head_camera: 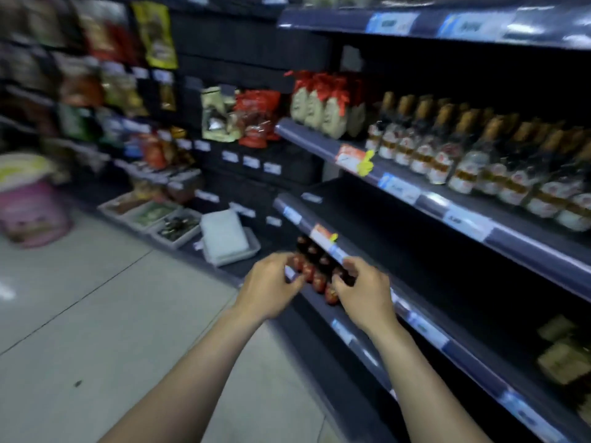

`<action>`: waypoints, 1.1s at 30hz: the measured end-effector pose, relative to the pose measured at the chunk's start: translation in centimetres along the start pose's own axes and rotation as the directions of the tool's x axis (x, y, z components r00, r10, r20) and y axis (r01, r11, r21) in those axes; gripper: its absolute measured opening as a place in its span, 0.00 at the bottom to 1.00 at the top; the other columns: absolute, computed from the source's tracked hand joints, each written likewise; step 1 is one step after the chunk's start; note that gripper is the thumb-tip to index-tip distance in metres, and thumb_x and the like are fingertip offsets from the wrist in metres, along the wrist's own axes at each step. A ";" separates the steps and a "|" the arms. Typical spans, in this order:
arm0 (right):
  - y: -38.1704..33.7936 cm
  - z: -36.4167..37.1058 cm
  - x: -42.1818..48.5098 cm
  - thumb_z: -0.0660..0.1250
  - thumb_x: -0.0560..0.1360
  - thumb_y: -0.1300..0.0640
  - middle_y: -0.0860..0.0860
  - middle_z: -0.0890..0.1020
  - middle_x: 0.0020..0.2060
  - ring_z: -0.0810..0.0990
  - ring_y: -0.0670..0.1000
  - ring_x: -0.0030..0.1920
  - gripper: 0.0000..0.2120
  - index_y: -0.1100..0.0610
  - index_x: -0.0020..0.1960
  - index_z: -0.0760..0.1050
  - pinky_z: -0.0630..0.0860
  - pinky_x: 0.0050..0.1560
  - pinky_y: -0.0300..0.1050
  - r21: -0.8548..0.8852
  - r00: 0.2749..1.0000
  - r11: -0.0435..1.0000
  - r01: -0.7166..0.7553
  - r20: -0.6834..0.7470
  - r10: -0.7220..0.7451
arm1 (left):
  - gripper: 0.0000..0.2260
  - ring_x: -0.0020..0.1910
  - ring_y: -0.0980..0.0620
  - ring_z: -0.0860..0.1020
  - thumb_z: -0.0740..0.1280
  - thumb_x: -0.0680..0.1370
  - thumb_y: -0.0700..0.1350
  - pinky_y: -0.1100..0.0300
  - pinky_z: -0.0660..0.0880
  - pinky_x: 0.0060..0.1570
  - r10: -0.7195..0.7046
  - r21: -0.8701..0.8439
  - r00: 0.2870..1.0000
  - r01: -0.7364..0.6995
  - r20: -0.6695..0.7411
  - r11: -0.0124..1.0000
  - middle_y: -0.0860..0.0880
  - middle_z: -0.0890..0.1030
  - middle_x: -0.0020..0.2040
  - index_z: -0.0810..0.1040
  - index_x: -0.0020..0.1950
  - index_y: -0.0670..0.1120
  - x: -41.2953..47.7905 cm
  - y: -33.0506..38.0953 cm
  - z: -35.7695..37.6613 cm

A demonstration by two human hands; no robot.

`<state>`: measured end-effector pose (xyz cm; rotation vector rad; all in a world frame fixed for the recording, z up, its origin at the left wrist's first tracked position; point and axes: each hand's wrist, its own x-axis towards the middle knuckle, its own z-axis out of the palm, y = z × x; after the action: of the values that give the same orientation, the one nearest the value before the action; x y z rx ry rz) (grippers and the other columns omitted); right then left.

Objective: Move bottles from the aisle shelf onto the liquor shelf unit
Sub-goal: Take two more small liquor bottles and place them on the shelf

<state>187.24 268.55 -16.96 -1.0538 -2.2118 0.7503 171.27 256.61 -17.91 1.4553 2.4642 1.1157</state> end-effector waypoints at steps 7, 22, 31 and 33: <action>-8.4 13.7 -9.0 0.73 0.74 0.53 0.52 0.84 0.62 0.82 0.53 0.63 0.22 0.54 0.67 0.80 0.76 0.60 0.44 0.047 0.873 0.994 0.102 0.475 -0.112 | 0.23 0.63 0.45 0.79 0.72 0.75 0.51 0.58 0.71 0.60 -0.399 0.085 0.917 0.397 0.009 0.914 0.44 0.82 0.64 0.77 0.69 0.44 -13.9 -13.3 -8.9; -40.7 48.7 -34.6 0.71 0.77 0.50 0.51 0.80 0.67 0.79 0.48 0.59 0.26 0.54 0.73 0.75 0.70 0.59 0.37 0.201 0.264 0.886 0.418 0.906 -0.330 | 0.27 0.65 0.49 0.77 0.70 0.77 0.54 0.57 0.73 0.63 -0.879 -0.090 0.427 0.887 -0.211 0.452 0.48 0.79 0.68 0.73 0.74 0.45 -49.8 -40.7 -35.4; -55.8 63.5 -45.2 0.71 0.76 0.50 0.53 0.79 0.69 0.77 0.53 0.67 0.27 0.55 0.74 0.73 0.68 0.62 0.38 0.340 -0.072 0.755 0.560 0.928 -0.365 | 0.27 0.64 0.47 0.78 0.70 0.78 0.53 0.55 0.74 0.63 -0.959 -0.276 0.086 0.947 -0.271 0.163 0.46 0.79 0.67 0.72 0.74 0.45 -63.6 -50.9 -46.6; -59.1 67.4 -46.8 0.71 0.77 0.49 0.53 0.79 0.69 0.77 0.54 0.67 0.28 0.55 0.75 0.73 0.68 0.62 0.39 0.368 -0.135 0.731 0.575 0.923 -0.359 | 0.27 0.64 0.47 0.78 0.70 0.78 0.53 0.54 0.74 0.63 -0.962 -0.289 0.039 0.950 -0.270 0.120 0.46 0.79 0.67 0.72 0.74 0.44 -65.3 -54.0 -48.9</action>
<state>136.12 182.97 -33.78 0.7891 -3.4919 1.0749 147.93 162.96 -34.04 -0.7756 2.6226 1.0153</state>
